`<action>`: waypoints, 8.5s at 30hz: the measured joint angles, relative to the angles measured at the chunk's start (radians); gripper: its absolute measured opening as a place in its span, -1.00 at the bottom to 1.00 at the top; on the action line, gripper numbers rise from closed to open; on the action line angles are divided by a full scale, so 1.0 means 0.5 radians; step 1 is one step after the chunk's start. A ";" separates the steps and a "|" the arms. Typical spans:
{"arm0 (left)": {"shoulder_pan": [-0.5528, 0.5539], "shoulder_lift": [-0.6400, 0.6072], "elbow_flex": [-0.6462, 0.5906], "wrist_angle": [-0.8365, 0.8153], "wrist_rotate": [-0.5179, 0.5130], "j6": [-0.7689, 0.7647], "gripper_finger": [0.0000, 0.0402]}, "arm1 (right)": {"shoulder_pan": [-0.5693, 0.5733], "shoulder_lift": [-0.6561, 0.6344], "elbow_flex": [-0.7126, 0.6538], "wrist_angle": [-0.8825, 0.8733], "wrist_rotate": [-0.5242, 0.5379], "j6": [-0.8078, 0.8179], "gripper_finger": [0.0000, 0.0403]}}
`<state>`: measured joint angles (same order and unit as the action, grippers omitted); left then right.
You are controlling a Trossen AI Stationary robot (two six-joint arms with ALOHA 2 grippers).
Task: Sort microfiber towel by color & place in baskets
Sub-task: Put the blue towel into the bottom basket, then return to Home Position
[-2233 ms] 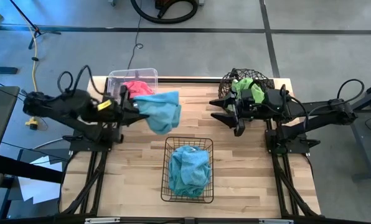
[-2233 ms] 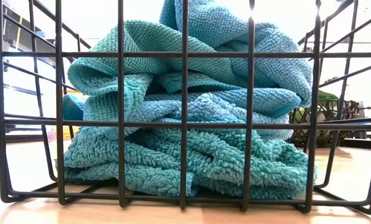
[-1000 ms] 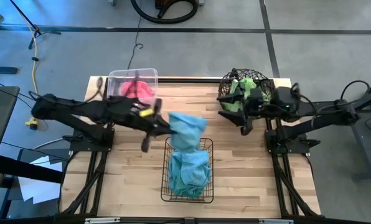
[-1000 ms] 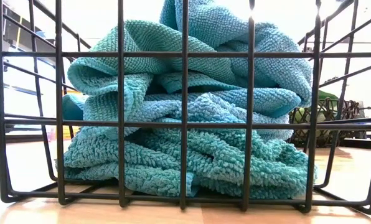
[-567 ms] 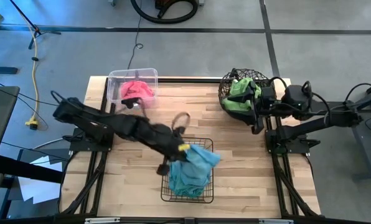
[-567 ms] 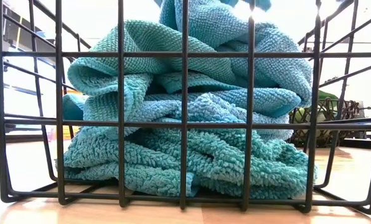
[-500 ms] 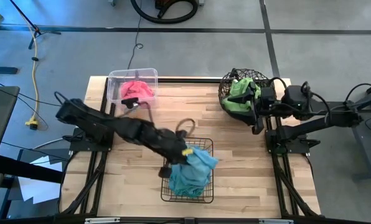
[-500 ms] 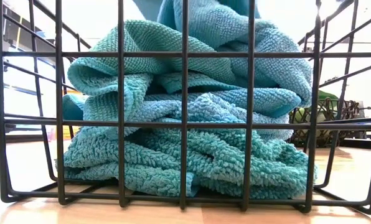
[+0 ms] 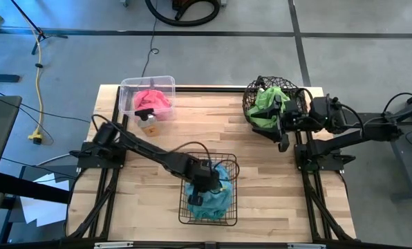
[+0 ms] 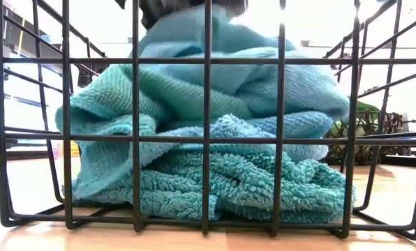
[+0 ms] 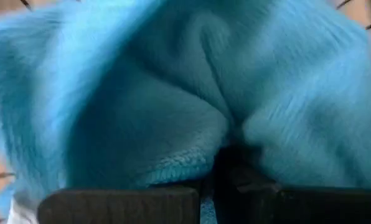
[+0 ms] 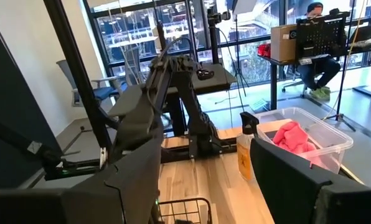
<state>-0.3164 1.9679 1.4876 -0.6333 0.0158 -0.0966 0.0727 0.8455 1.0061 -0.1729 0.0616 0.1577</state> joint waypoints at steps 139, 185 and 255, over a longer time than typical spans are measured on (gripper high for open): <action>0.567 -3.629 -2.950 1.985 -0.268 -0.362 -1.00 | 0.130 -1.236 -1.645 0.618 -0.020 0.064 -1.00; 0.567 -3.628 -2.948 1.983 -0.269 -0.362 -1.00 | 0.130 -1.286 -1.990 0.377 -0.232 -0.227 -1.00; 0.567 -3.628 -2.948 1.982 -0.269 -0.361 -1.00 | 0.129 -1.286 -1.988 0.375 -0.234 -0.228 -1.00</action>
<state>-0.0332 0.1539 0.0135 0.3578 -0.1188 -0.2773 0.1374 0.2028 0.0120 0.0147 -0.0555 0.0438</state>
